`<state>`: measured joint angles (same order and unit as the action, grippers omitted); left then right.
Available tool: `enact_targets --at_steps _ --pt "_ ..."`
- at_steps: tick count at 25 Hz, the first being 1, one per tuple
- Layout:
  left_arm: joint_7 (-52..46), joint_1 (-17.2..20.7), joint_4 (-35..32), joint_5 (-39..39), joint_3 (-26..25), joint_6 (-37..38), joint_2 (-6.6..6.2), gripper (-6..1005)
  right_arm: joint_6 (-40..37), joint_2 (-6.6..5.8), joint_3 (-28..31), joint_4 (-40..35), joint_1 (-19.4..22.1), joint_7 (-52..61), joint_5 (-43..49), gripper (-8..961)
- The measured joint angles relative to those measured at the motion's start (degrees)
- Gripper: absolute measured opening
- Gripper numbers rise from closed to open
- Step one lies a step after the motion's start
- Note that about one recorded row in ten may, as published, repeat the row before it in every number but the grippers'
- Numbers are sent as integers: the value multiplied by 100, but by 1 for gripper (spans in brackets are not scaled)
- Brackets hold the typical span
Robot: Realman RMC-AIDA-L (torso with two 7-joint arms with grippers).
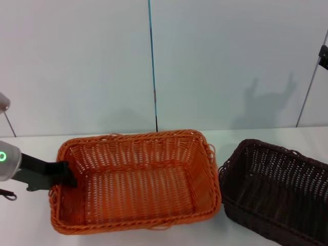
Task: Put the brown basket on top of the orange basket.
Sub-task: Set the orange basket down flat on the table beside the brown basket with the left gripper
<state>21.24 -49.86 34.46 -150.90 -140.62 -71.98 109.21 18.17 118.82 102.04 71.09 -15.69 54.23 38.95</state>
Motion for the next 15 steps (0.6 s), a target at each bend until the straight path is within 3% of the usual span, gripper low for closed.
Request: enact_targets --at_steps 5,15 --pt "177 -131 -410 1 -5 327 -1 120 26 8 -3 60 49 0 -16 880" --pt "243 -126 -604 5 0 718 39 123 30 18 -55 131 91 0 -20 878"
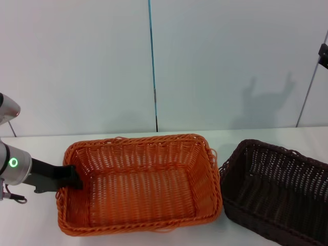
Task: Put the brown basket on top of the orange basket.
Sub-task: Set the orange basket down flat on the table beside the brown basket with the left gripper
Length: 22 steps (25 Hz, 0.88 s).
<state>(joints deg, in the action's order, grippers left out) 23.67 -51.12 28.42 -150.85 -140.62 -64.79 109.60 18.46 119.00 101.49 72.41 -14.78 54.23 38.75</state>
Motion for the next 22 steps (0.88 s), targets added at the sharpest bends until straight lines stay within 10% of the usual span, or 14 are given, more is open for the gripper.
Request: enact_targets --at_steps 22 --pt "167 32 -83 3 97 164 123 131 -1 0 -44 48 16 44 1 873"
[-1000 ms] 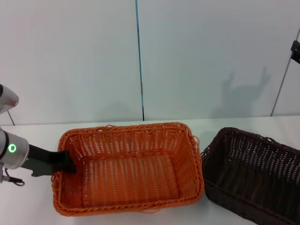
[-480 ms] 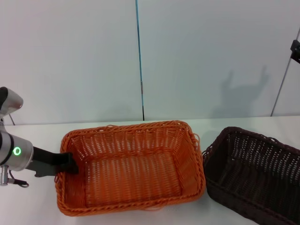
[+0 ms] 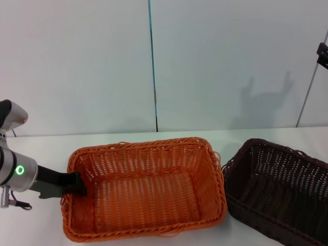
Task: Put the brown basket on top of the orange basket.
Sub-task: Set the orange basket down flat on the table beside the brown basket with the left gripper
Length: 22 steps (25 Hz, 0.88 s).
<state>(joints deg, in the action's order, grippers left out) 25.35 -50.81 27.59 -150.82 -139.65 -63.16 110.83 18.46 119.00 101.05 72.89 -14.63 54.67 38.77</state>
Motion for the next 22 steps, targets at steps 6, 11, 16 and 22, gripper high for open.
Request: enact_targets --at_steps 6,11,16,22 --pt "-1 -1 0 0 -1 -5 28 133 0 0 -21 25 24 0 4 872" --pt "-3 0 5 0 -20 42 50 135 0 7 -24 28 63 0 8 870" --pt "-4 12 54 1 -54 181 118 175 -6 9 -24 40 93 0 7 869" --pt "19 12 123 0 -43 396 177 408 -22 12 -23 42 107 0 13 868"
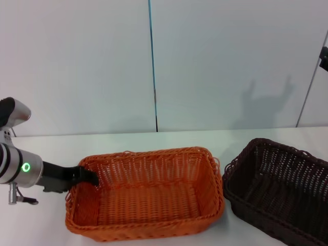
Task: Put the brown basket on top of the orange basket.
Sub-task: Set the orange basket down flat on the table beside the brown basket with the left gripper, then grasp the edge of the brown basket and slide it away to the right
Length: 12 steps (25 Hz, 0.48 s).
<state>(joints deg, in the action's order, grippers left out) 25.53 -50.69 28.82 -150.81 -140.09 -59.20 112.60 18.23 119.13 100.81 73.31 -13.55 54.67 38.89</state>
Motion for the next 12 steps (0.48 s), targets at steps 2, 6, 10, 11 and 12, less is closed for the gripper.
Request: enact_targets --at_steps 2,6,10,11,12 --pt "28 1 73 0 7 25 29 486 -3 3 7 0 3 0 1 867" --pt "45 6 158 -1 16 40 62 644 -10 5 22 0 3 0 -2 867" --pt "47 6 169 -1 4 41 64 811 -21 6 34 0 -3 0 -4 866" --pt "47 7 175 -1 -6 41 64 858 -26 5 35 0 -5 0 -4 865" --pt "47 8 193 -1 -12 41 64 905 -30 6 35 0 -7 0 -3 865"
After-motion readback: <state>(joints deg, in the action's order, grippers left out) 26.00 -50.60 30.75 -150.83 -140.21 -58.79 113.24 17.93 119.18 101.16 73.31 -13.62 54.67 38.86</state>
